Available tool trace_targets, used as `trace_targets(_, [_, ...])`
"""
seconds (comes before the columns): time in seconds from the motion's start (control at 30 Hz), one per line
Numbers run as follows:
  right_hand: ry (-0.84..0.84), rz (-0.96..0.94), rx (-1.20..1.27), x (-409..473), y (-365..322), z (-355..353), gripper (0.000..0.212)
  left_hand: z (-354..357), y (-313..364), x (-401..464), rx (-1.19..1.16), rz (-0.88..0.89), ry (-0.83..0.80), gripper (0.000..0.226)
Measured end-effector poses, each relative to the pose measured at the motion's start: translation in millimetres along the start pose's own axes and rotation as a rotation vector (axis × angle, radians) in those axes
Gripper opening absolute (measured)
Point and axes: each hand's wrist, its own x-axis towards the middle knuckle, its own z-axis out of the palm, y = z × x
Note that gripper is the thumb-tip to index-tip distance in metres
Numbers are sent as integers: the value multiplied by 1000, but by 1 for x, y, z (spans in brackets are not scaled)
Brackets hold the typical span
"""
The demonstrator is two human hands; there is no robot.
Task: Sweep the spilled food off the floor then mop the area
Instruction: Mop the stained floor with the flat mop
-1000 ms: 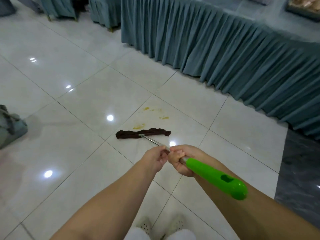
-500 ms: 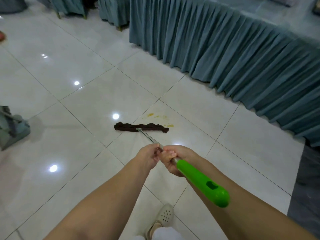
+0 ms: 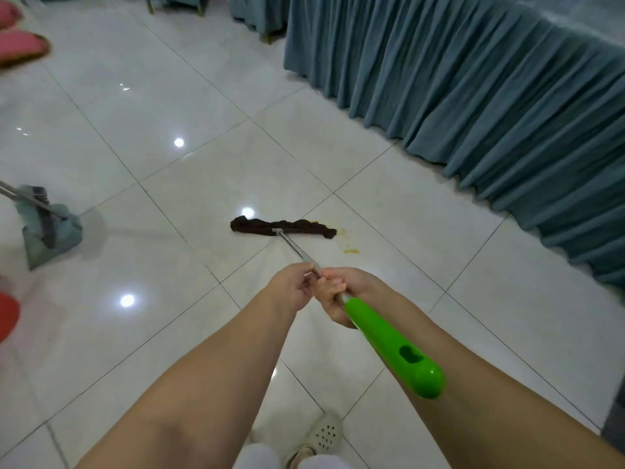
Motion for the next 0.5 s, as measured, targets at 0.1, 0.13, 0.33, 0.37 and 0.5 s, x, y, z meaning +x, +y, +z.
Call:
trace_targets(0.1, [31, -2, 20, 7, -1, 9, 26, -5, 11, 3, 4, -8, -16, 21])
trace_targets(0.13, [39, 0, 24, 8, 0, 13, 26, -8, 15, 4, 1, -10, -17, 20])
trace_targets(0.33, [99, -44, 60, 21, 11, 52, 29, -33, 47, 3, -7, -5, -57, 22])
trace_targets(0.37, [105, -59, 72, 25, 14, 62, 30, -39, 56, 3, 3, -12, -67, 24])
trace_targets(0.5, [100, -70, 89, 45, 33, 112, 35, -75, 97, 7, 76, -33, -124, 30])
